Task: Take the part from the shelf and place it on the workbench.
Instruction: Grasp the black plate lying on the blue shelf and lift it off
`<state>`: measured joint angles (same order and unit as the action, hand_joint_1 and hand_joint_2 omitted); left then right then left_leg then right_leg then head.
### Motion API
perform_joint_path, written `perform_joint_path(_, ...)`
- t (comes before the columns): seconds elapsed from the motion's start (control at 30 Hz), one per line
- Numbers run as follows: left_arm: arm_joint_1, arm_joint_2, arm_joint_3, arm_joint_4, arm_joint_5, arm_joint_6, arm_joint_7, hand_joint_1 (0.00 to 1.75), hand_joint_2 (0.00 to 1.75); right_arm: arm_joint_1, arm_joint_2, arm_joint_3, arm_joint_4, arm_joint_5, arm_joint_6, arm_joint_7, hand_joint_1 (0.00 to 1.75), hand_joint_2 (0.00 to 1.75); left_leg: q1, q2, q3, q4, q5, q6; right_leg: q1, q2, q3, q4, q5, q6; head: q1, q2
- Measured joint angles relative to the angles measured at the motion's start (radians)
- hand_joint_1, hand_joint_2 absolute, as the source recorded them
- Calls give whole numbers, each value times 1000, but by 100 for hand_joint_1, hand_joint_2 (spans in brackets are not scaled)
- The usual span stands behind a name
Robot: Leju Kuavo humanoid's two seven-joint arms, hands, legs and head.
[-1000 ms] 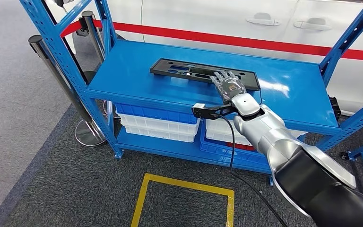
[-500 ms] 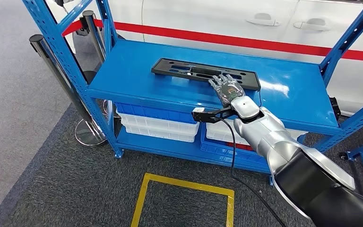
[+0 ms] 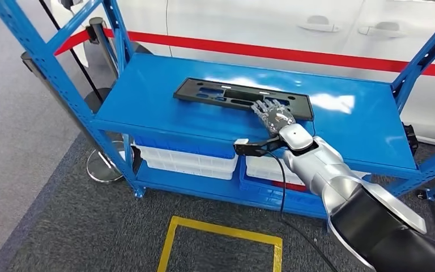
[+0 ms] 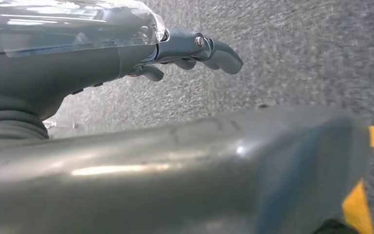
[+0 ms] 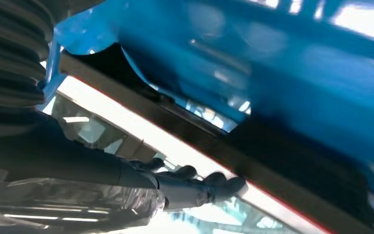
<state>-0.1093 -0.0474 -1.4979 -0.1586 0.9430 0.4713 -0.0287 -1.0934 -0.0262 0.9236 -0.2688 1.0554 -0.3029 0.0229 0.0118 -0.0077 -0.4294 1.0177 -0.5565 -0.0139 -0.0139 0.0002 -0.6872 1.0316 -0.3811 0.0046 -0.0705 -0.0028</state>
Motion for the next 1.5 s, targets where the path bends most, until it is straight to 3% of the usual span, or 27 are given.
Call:
perform_joint_path(0.03,-1,1,0,0,0,0,0,0,0,-1,0,0,0,0,0,0,0,175,1,1,-22,50,20,-6,-2,1,18,-5,-13,-9,0,0)
perform_joint_path(0.1,-3,2,0,0,0,-1,0,0,0,1,0,0,0,0,0,1,0,175,3,4,-114,191,40,-15,-5,2,60,-18,-39,-20,-1,0)
perform_joint_path(0.17,-2,2,0,0,0,-2,0,0,0,9,1,0,0,0,0,1,0,175,4,4,-207,285,-8,-20,-7,4,102,-26,-67,-23,-2,0)
perform_joint_path(0.23,1,2,0,0,0,-2,0,0,0,15,1,0,0,1,0,0,0,175,4,4,-262,300,-77,-20,-8,7,137,-29,-92,-22,-2,0)
perform_joint_path(0.27,3,3,0,0,0,-2,0,0,0,17,2,0,0,1,0,0,0,175,4,4,-279,282,-100,-19,-9,8,156,-30,-106,-21,-2,0)
perform_joint_path(0.3,5,3,0,0,0,-2,0,0,0,18,2,0,0,1,0,0,0,175,3,4,-293,248,-103,-16,-9,9,179,-32,-123,-20,-2,0)
perform_joint_path(0.33,9,4,1,0,0,-2,0,0,0,21,2,0,1,1,1,0,0,175,2,4,-304,196,-68,-11,-9,10,206,-34,-144,-17,-2,0)
perform_joint_path(0.43,22,6,1,1,0,-2,1,0,0,36,8,0,3,2,1,0,0,175,-9,6,-312,25,210,13,-4,16,277,-46,-204,-3,-2,0)
perform_joint_path(0.47,24,7,1,1,0,-2,1,0,0,34,10,0,2,2,0,0,0,175,-11,6,-307,3,257,19,-2,18,295,-51,-214,3,-2,0)
perform_joint_path(0.5,21,6,1,1,0,-2,1,0,0,26,12,0,0,2,-1,0,0,175,-13,6,-298,2,250,24,-1,21,303,-44,-212,11,-2,0)
perform_joint_path(0.53,17,5,1,1,0,-2,2,0,0,16,12,0,-3,3,-3,-1,0,175,-12,6,-285,-1,236,32,-2,20,297,-17,-195,17,-2,0)
perform_joint_path(0.57,12,4,1,1,0,-2,2,0,0,8,12,0,-6,2,-4,-4,0,131,-12,5,-267,-7,222,39,-4,18,272,39,-163,23,-3,0)
perform_joint_path(0.63,4,3,2,1,0,-1,1,0,0,10,11,0,-6,-1,-5,-16,0,44,-10,3,-225,-22,202,51,-6,12,177,185,-126,28,-2,0)
perform_joint_path(0.67,2,3,2,1,0,-3,0,0,0,15,10,0,-6,-9,0,-29,0,44,-10,1,-203,-27,189,54,-6,10,126,238,-141,30,-2,0)
perform_joint_path(0.7,1,3,2,1,1,-5,-2,0,0,22,10,-3,-6,-25,11,-47,0,87,-10,-1,-181,-30,176,55,-7,10,84,265,-184,32,-2,0)
perform_joint_path(0.77,0,2,2,1,4,-12,-9,0,0,38,10,-20,-7,-80,53,-95,0,175,-11,-10,-140,-34,145,55,-5,9,25,256,-287,35,-2,0)
perform_joint_path(0.8,0,2,3,1,6,-14,-12,0,0,45,10,-36,-7,-114,79,-120,0,175,-13,-15,-117,-35,127,55,-3,9,5,226,-312,32,-2,0)
perform_joint_path(0.83,0,1,3,1,9,-13,-14,0,0,51,11,-54,-7,-142,101,-142,3,175,-16,-18,-93,-35,108,56,0,9,-8,179,-296,26,-2,0)
perform_joint_path(0.87,1,-1,3,1,11,-12,-16,0,0,57,11,-71,-7,-165,121,-159,47,175,-18,-20,-72,-36,88,56,5,9,-17,117,-227,15,-2,0)
perform_joint_path(0.93,1,-6,3,1,14,-6,-19,0,0,66,14,-97,-8,-195,145,-180,134,175,-24,-25,-40,-30,52,50,20,17,-27,10,-35,-8,-1,0)
perform_joint_path(0.97,-1,-8,3,1,15,1,-20,0,0,68,16,-109,-11,-209,151,-192,175,175,-26,-26,-28,-26,32,52,24,22,-25,-17,36,-12,0,0)
perform_joint_path(1.0,-2,-9,4,1,17,8,-22,0,0,66,19,-121,-15,-223,153,-206,175,175,-29,-27,-15,-23,17,58,25,27,-23,-25,64,-10,0,0)
perform_joint_path(1.07,-5,-9,5,1,20,22,-26,0,0,59,27,-147,-23,-250,143,-237,175,175,-29,-26,2,-29,-1,67,26,30,-10,-22,68,-7,0,0)
perform_joint_path(1.23,-5,-9,7,1,21,32,-33,0,0,59,37,-194,-34,-282,134,-277,175,175,-26,-25,15,-52,-5,52,31,32,-10,-21,53,-25,0,0)
perform_joint_path(1.5,-5,-9,10,1,21,37,-36,0,0,61,41,-218,-36,-288,115,-289,175,175,-25,-25,20,-59,-8,47,30,32,-7,-22,48,-26,0,0)
